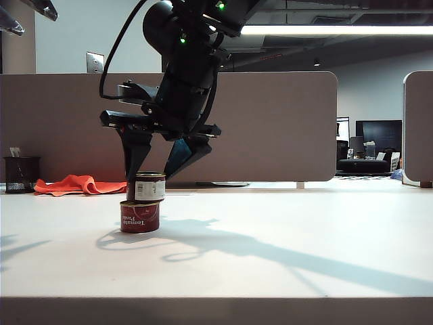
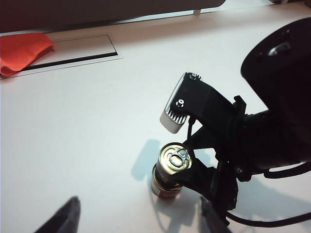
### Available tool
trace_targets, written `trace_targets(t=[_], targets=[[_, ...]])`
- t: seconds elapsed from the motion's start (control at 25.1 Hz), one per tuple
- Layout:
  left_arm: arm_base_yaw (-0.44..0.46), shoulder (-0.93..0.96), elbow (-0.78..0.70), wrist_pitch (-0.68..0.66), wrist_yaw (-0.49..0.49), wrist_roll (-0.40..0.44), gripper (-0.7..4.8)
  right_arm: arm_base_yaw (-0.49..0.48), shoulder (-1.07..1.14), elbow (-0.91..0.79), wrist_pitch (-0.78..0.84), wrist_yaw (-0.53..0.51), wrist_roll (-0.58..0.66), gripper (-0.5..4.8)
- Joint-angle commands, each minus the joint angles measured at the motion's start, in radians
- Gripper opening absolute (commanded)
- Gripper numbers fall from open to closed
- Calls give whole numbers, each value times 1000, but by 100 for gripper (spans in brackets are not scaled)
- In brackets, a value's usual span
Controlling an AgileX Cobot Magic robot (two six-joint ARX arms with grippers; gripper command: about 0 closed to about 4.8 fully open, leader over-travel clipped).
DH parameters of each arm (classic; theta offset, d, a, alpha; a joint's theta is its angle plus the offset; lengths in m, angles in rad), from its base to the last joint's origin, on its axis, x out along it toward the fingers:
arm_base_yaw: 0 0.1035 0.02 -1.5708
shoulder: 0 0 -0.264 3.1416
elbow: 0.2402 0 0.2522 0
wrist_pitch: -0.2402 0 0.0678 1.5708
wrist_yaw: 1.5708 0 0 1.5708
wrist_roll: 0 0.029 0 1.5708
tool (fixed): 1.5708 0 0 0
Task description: Stack a can of tomatoes on the right onto the can of tomatoes on the left.
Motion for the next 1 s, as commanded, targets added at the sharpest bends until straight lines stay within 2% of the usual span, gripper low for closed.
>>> trace_targets(t=[0.04, 0.28, 0.48, 0.92, 1.0], targets=[[0, -2, 3, 6, 2, 0, 305, 11, -13, 11, 33, 0, -7, 314], [0, -2, 3, 6, 2, 0, 305, 23, -13, 12, 33, -2, -13, 316], [0, -2, 3, 5, 2, 0, 305, 23, -13, 22, 18, 2, -30, 347], [0, -2, 3, -5, 2, 0, 305, 23, -14, 22, 5, 49, -33, 348], [0, -2, 3, -5, 2, 0, 305, 23, -25, 23, -9, 43, -33, 381]])
